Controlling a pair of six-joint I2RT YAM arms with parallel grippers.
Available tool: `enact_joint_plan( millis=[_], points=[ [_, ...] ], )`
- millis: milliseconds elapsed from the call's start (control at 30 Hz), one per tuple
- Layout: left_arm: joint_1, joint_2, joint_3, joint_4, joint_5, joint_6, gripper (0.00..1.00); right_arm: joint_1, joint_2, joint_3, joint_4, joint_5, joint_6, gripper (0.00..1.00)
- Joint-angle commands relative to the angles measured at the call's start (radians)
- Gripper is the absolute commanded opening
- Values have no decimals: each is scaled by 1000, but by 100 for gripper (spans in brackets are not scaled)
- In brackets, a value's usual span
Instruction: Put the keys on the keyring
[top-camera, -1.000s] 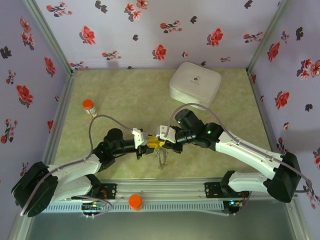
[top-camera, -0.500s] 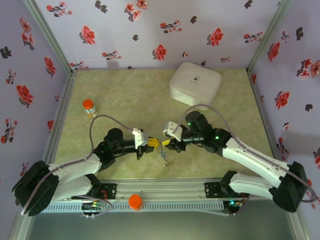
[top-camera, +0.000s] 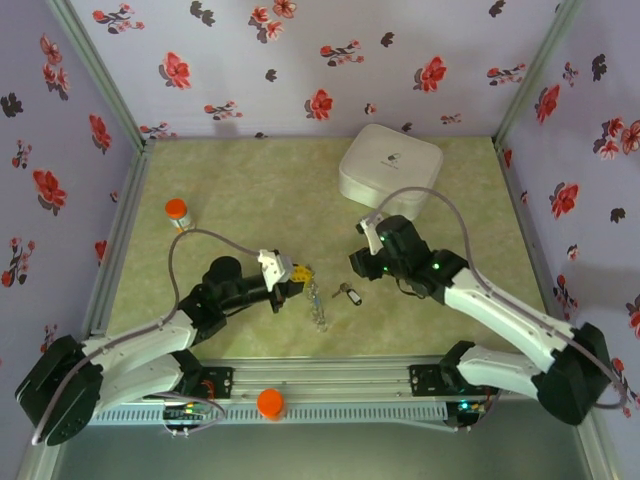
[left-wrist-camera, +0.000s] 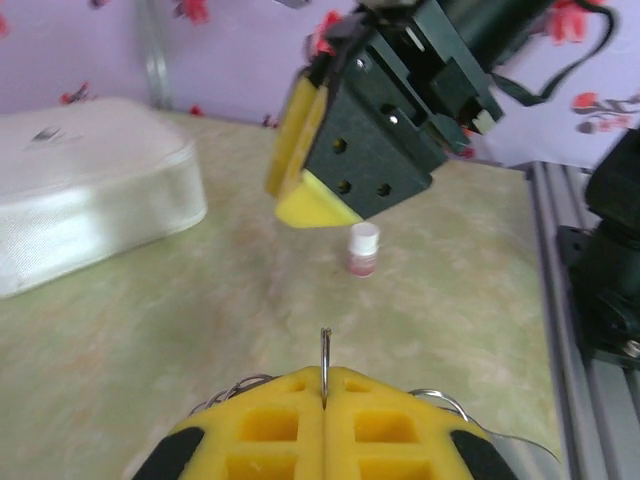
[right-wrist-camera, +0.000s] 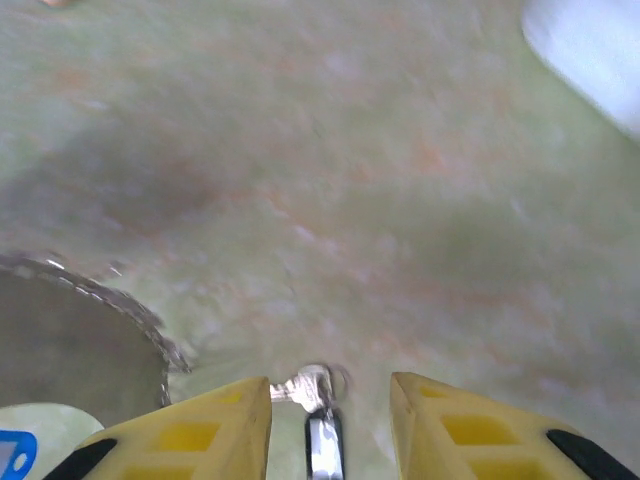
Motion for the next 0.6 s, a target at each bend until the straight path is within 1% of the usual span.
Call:
enact_joint_plan(
  millis=[0, 67, 200, 333, 567],
  points=[
    [-2, -37, 103, -179, -173, -93, 0, -2, 118, 86, -230, 25, 165, 35],
    [-1, -34, 149, -267, -205, -134, 0, -2, 175, 108, -248, -2, 181, 35],
    [6, 5, 242, -439, -194, -191, 0, -2, 240, 134, -244, -25, 195, 35],
    [11, 66, 345, -619, -177, -209, 0, -3, 286, 162, -277, -34, 198, 37],
    [17, 121, 413, -712, -122, -213, 0, -1, 296, 147, -274, -40, 235, 39]
  ],
)
